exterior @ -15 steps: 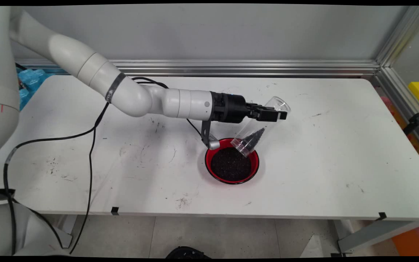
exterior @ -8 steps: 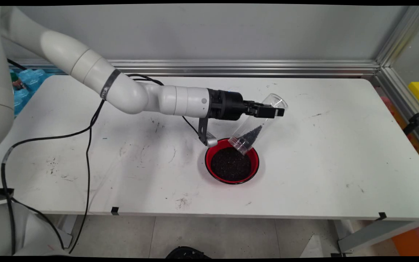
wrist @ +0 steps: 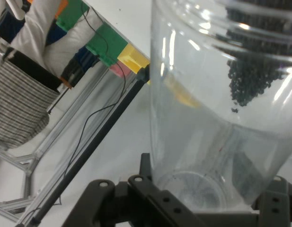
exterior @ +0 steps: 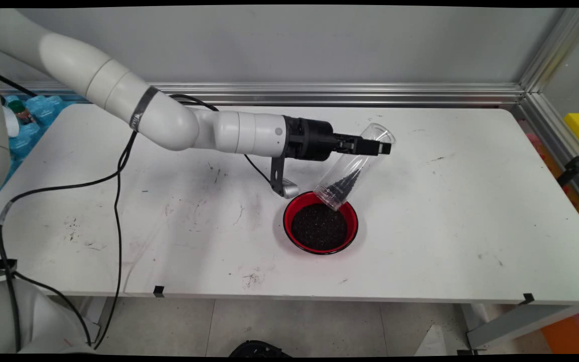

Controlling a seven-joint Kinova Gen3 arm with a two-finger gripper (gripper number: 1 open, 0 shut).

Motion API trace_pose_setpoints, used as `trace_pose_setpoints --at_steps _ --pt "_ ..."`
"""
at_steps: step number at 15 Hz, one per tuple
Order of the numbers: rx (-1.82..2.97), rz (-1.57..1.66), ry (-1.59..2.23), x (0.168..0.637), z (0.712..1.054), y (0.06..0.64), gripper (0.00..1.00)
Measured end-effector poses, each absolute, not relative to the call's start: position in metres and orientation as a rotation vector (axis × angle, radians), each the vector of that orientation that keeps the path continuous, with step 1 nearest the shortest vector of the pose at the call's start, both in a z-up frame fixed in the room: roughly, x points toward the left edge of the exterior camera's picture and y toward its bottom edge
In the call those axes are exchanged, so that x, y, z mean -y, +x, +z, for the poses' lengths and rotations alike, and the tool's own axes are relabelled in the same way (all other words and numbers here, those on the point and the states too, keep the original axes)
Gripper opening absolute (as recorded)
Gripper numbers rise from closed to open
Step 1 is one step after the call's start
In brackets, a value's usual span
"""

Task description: Pour the black seasoning powder in the red bowl

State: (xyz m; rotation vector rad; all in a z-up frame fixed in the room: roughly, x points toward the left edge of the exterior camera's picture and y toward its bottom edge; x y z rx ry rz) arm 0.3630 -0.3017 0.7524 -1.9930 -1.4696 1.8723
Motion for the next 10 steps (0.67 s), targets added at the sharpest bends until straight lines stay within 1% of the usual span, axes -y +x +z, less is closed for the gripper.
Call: trace_pose_setpoints --at_steps 10 --pt "1.601 1.77 -1.876 0.296 0.778 0.373 0.0"
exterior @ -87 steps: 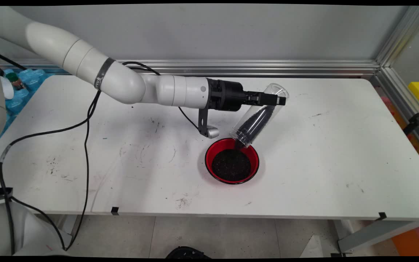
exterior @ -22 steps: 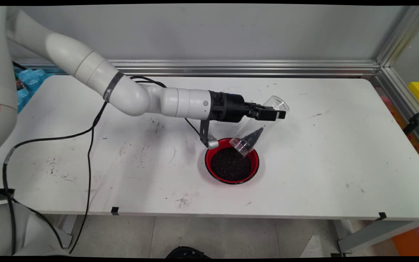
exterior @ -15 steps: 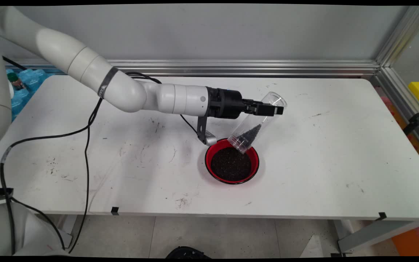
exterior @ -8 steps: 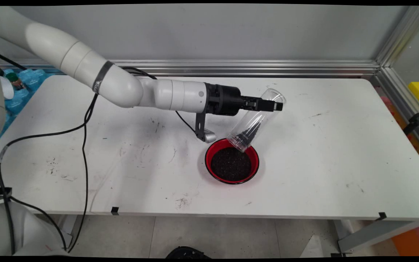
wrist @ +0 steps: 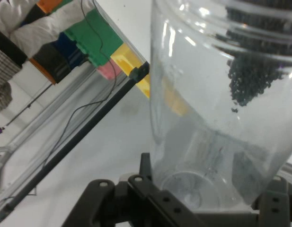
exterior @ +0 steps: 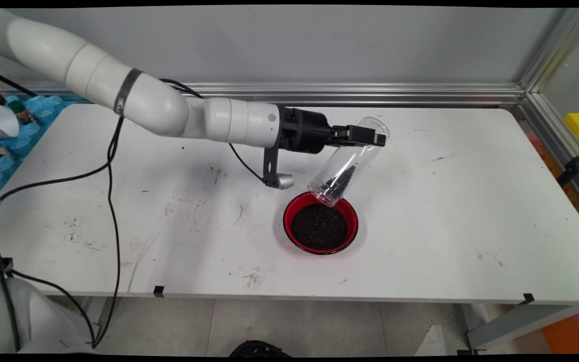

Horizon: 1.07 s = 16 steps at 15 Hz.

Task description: Pour the black seasoning powder in the red bowl

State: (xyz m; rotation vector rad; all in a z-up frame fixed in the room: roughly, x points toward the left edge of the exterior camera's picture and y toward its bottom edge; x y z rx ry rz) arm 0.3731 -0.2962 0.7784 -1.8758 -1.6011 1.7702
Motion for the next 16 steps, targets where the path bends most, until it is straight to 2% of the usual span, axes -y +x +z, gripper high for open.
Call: trace_pose_setpoints --at_steps 16 --pt "1.97 1.406 -1.462 0.291 0.817 0.408 0.0"
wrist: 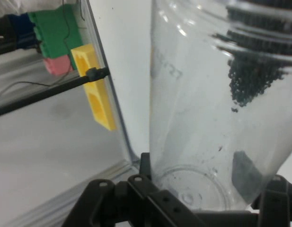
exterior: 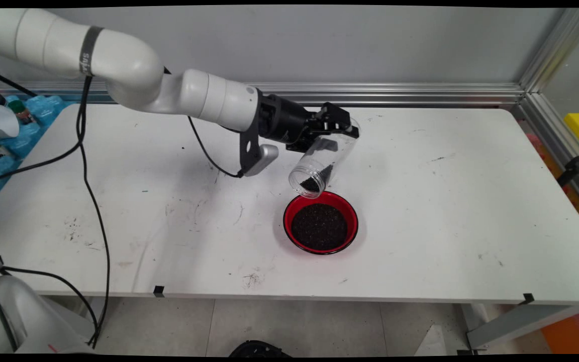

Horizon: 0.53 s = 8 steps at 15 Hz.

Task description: Pour the black seasoning powder in the red bowl

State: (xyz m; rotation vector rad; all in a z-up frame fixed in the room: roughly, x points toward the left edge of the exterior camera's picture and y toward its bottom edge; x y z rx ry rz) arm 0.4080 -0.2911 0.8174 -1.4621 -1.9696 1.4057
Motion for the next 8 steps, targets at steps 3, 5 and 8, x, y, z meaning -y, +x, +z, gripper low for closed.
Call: trace_pose_setpoints --at_steps 3,5,8 --pt "2.022 1.339 -1.376 0.292 0.822 0.412 0.0" --pt "2.053 1.297 -1.318 0.293 0.825 0.414 0.0" --pt "2.095 1.233 -1.226 0.296 0.83 0.417 0.0"
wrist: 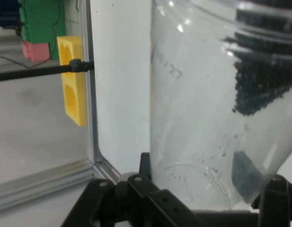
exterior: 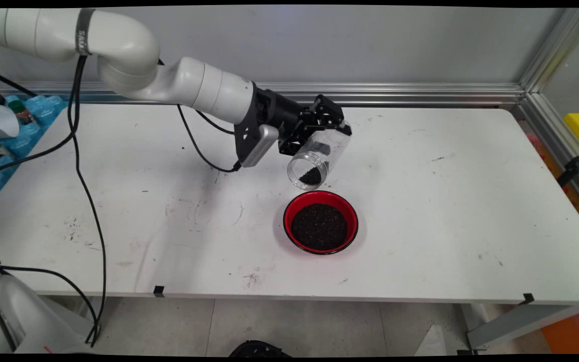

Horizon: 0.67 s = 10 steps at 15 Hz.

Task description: Pour the black seasoning powder in the red bowl

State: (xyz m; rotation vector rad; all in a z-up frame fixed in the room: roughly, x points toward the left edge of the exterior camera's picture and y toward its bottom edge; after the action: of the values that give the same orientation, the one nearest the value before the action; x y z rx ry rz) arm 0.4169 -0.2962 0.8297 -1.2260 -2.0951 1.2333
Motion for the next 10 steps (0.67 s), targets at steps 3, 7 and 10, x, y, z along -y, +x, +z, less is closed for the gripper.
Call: trace_pose_setpoints --at_steps 3,7,10 --pt "2.125 1.18 -1.139 0.299 0.834 0.418 0.0" --pt "2.16 1.102 -0.991 0.306 0.839 0.416 0.0" --pt "2.178 1.047 -0.895 0.309 0.842 0.414 0.0"
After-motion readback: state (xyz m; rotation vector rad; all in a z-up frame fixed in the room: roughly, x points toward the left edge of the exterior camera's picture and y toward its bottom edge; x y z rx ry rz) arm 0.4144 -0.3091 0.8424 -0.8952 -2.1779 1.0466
